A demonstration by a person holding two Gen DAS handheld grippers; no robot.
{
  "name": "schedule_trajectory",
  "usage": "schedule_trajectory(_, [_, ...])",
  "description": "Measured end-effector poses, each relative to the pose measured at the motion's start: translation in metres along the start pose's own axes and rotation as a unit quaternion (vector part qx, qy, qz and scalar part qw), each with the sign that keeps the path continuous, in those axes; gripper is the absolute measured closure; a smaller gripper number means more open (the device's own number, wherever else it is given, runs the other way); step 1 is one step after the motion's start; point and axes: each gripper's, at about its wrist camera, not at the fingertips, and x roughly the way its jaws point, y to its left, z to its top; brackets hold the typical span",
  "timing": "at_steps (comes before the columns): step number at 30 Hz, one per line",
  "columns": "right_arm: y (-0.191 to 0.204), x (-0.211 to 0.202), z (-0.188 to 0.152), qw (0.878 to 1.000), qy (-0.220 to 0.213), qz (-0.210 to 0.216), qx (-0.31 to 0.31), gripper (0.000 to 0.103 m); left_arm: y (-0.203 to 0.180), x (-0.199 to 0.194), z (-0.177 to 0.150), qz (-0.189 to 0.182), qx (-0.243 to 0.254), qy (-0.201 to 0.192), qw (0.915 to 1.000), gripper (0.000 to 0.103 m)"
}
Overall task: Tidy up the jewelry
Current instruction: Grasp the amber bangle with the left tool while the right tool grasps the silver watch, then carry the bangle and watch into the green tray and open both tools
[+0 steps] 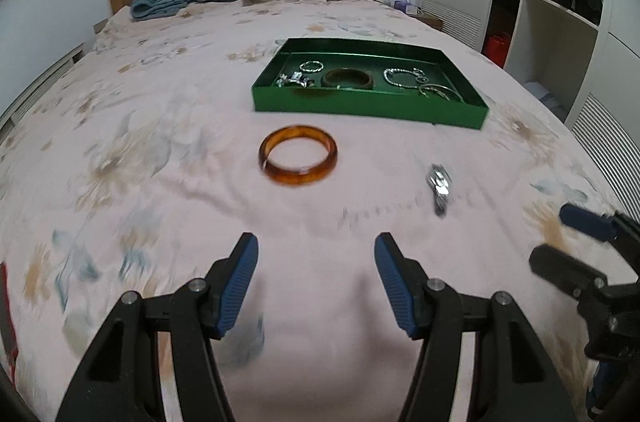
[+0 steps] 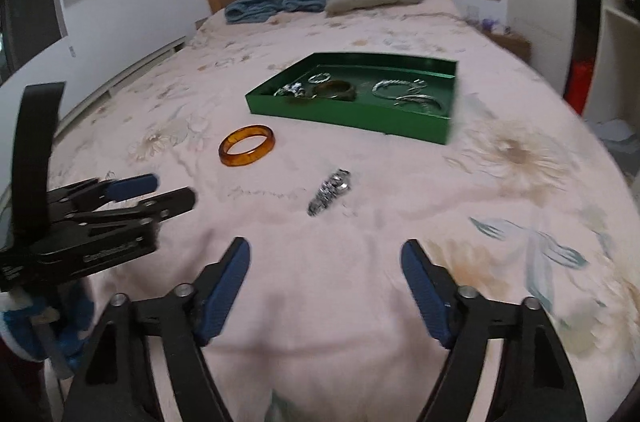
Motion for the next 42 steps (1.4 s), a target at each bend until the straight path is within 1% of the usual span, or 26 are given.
schedule_trajectory(1, [-0.001, 0.011, 0.004, 1.000, 0.008, 0.005, 0.001, 0.035, 0.003, 0.013, 0.008, -0.006, -0.006, 0.005, 1.0000, 0.044])
schedule_trajectory(3, [-0.003, 0.028, 0.009, 1.000, 0.020, 0.009, 0.003, 0.039, 0.009, 0.025, 0.017, -0.009, -0.013, 0.005, 0.9999, 0.044])
schedule_trajectory(5, [-0.006, 0.047, 0.014, 0.999, 0.034, 0.019, 0.009, 0.043, 0.013, 0.037, 0.029, -0.019, -0.014, 0.001, 0.9997, 0.044])
schedule_trajectory(7, [-0.008, 0.064, 0.020, 0.999, 0.044, 0.024, 0.013, 0.047, 0.010, 0.047, 0.039, -0.032, 0.001, -0.001, 0.9995, 0.044])
schedule_trajectory(10, [-0.009, 0.082, 0.026, 0.998, 0.052, 0.036, 0.017, 0.052, 0.004, 0.065, 0.051, -0.034, 0.024, 0.007, 0.9991, 0.044])
schedule_trajectory(13, [-0.009, 0.096, 0.030, 0.997, 0.058, 0.040, 0.012, 0.054, -0.001, 0.092, 0.058, -0.032, 0.047, 0.031, 0.9979, 0.045])
schedule_trajectory(17, [-0.009, 0.109, 0.035, 0.997, 0.063, 0.040, -0.001, 0.058, -0.005, 0.119, 0.056, -0.032, 0.065, 0.052, 0.9960, 0.046])
schedule_trajectory(19, [-0.010, 0.116, 0.037, 0.997, 0.067, 0.039, -0.007, 0.063, -0.006, 0.125, 0.056, -0.038, 0.064, 0.054, 0.9958, 0.050])
schedule_trajectory(21, [-0.011, 0.119, 0.037, 0.997, 0.070, 0.039, -0.010, 0.067, -0.006, 0.129, 0.057, -0.044, 0.063, 0.056, 0.9955, 0.060])
schedule_trajectory(22, [-0.011, 0.121, 0.037, 0.996, 0.073, 0.039, -0.014, 0.071, -0.006, 0.131, 0.057, -0.047, 0.064, 0.056, 0.9952, 0.063])
schedule_trajectory(23, [-0.011, 0.122, 0.037, 0.996, 0.074, 0.040, -0.015, 0.074, -0.005, 0.132, 0.058, -0.051, 0.065, 0.057, 0.9950, 0.071])
schedule_trajectory(24, [-0.011, 0.123, 0.037, 0.996, 0.075, 0.044, -0.015, 0.081, -0.005, 0.132, 0.058, -0.055, 0.062, 0.057, 0.9949, 0.081])
schedule_trajectory(25, [-0.012, 0.121, 0.036, 0.996, 0.075, 0.050, -0.015, 0.084, -0.003, 0.131, 0.059, -0.059, 0.058, 0.057, 0.9949, 0.085])
schedule_trajectory(26, [-0.014, 0.120, 0.036, 0.996, 0.074, 0.054, -0.014, 0.086, -0.001, 0.130, 0.060, -0.064, 0.053, 0.056, 0.9950, 0.092])
schedule_trajectory(27, [-0.015, 0.119, 0.035, 0.995, 0.073, 0.058, -0.014, 0.091, -0.001, 0.128, 0.061, -0.065, 0.052, 0.054, 0.9951, 0.092])
schedule_trajectory(31, [-0.019, 0.105, 0.034, 0.995, 0.057, 0.078, -0.007, 0.091, -0.003, 0.116, 0.059, -0.064, 0.057, 0.040, 0.9956, 0.093])
schedule_trajectory(33, [-0.021, 0.098, 0.036, 0.996, 0.046, 0.080, -0.007, 0.091, 0.000, 0.108, 0.062, -0.077, 0.044, 0.031, 0.9956, 0.094])
schedule_trajectory(36, [-0.024, 0.081, 0.046, 0.997, 0.021, 0.076, -0.004, 0.091, 0.003, 0.090, 0.074, -0.094, 0.025, 0.005, 0.9953, 0.095])
schedule_trajectory(39, [-0.029, 0.065, 0.062, 0.998, -0.005, 0.069, -0.002, 0.091, 0.007, 0.070, 0.095, -0.117, 0.002, -0.023, 0.9928, 0.095])
schedule_trajectory(42, [-0.034, 0.053, 0.086, 0.998, -0.032, 0.055, -0.005, 0.091, 0.004, 0.061, 0.117, -0.125, 0.001, -0.039, 0.9913, 0.095])
